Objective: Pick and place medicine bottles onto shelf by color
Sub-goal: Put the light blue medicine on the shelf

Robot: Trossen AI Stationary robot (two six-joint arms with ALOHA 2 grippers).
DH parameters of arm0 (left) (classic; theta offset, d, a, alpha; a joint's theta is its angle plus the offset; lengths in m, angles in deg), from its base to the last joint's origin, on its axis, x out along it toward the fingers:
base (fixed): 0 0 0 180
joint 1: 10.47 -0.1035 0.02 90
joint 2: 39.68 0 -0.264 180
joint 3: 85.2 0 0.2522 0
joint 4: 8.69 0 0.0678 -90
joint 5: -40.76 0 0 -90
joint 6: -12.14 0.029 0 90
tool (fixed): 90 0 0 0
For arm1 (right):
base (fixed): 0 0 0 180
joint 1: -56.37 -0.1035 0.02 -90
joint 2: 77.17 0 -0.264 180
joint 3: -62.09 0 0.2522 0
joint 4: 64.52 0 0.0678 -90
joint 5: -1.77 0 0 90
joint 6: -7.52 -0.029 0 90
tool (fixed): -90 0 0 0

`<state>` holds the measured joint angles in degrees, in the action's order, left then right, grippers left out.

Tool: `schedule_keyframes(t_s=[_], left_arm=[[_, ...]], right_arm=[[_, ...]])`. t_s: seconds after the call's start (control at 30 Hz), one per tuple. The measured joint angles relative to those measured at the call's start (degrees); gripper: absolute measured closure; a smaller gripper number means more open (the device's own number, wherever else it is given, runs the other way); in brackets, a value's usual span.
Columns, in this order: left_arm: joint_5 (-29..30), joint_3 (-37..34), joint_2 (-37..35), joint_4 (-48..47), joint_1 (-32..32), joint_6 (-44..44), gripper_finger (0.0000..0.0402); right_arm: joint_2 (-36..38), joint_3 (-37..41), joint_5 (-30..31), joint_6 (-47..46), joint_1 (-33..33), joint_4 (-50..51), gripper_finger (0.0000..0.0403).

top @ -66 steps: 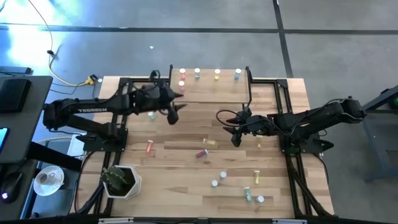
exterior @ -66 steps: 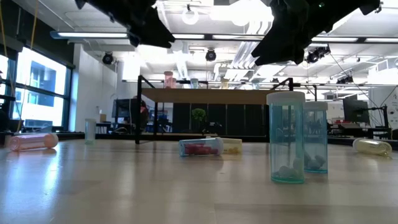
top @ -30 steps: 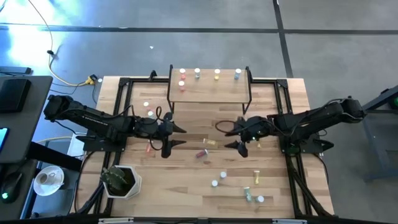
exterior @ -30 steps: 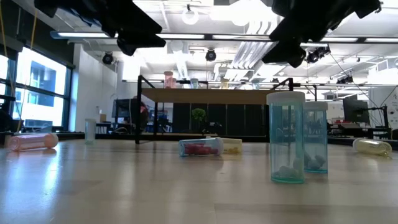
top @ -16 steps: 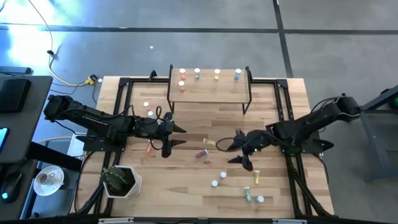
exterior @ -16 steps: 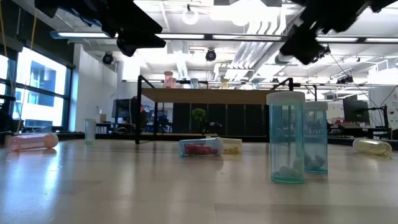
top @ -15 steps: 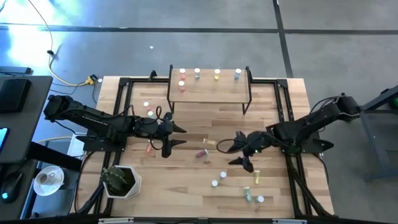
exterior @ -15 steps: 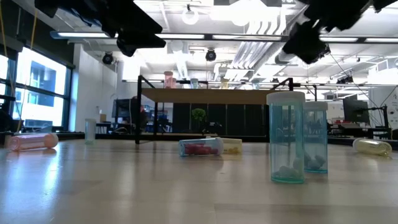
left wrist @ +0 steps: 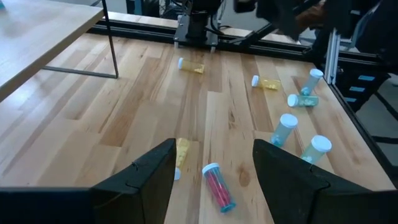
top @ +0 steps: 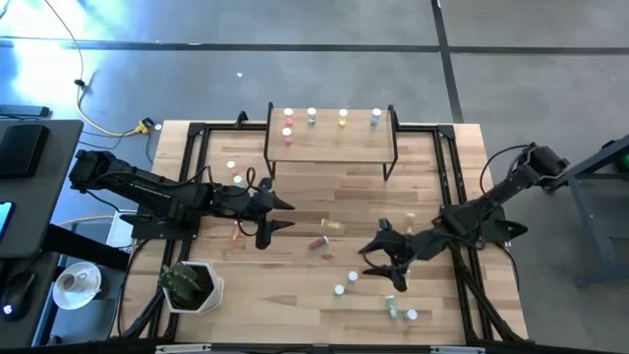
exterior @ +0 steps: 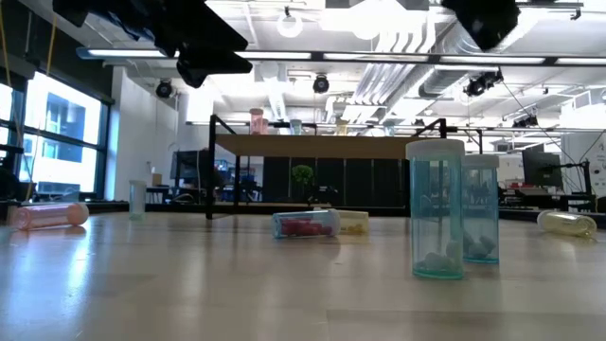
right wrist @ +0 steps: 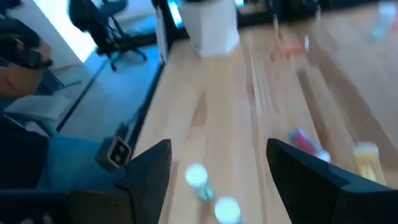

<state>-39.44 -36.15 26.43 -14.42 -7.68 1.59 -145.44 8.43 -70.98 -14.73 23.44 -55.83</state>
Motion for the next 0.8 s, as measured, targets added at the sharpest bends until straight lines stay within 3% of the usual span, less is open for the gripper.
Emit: schedule_keyframes(t_s=[0.23, 0.43, 0.63, 0.8], left_arm=[[0.0, 0.0, 0.0, 0.0, 0.0, 0.0, 0.0198], [0.0, 0.0, 0.0, 0.0, 0.0, 0.0, 0.0198], [0.9, 0.0, 0.0, 0.0, -0.1, 0.1, 0.0198], [1.4, 0.0, 0.0, 0.0, -0.1, 0.0, 0.0198]], right_arm=[[0.0, 0.0, 0.2, 10.8, -0.6, -8.9, 0.0149], [-1.4, -2.6, -1.2, 17.2, 0.0, -10.7, 0.0149], [-8.3, -9.9, -3.9, 27.3, -0.1, -5.1, 0.0149], [-11.4, -12.6, -4.2, 26.5, 0.4, -1.1, 0.0149]])
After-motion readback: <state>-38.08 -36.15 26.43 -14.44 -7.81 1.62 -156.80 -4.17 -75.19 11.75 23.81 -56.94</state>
